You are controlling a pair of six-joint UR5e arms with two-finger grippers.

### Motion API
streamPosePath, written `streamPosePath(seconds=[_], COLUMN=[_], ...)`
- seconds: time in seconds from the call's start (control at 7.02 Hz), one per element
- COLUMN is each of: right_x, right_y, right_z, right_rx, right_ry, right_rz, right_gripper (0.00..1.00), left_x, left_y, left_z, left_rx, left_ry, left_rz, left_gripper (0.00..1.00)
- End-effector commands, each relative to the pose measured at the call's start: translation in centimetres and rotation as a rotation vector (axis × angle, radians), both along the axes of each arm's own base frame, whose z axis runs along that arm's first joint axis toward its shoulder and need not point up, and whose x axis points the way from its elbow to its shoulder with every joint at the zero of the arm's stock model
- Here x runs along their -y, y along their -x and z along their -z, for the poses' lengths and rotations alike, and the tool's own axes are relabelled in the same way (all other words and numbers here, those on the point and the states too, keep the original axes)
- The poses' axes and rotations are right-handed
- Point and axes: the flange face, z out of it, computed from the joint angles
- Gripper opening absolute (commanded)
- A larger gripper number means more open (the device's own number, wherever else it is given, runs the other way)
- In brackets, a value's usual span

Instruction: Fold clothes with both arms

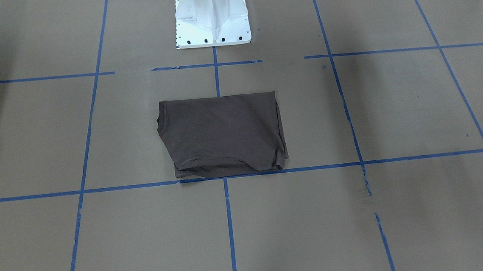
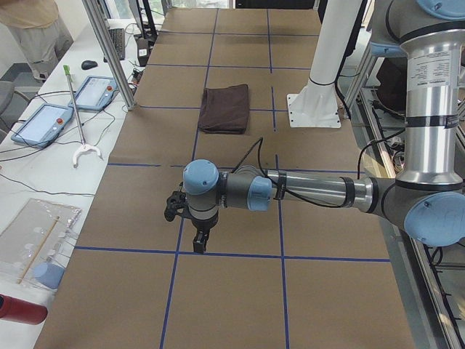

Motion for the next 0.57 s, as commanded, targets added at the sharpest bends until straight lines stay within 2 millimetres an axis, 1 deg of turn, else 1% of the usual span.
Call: streamPosePath(seconds=[0.0, 0.14, 0.29, 0.43], right_x=[0.19, 0.44, 0.74, 0.75], right_y=[-0.01, -0.01, 0.01, 0.03], right_z=[0.39, 0.72, 0.99, 1.09], right_rx=[0.002, 0.001, 0.002, 0.006], right_ry=[-0.007, -0.015, -0.021, -0.022], right_rz=[-0.002, -0.002, -0.002, -0.002], right_gripper=[1.0, 1.0, 1.0, 1.0], left_x=[0.01, -0.4, -0.34, 0.11], left_y=[0.64, 0.7, 0.62, 0.61], left_z=[-0.16, -0.27, -0.59, -0.25], left_rx=[-0.002, -0.004, -0.005, -0.007], left_ry=[0.02, 0.021, 0.014, -0.017], left_rz=[-0.008, -0.007, -0.013, -0.016], left_gripper=[1.0, 1.0, 1.0, 1.0])
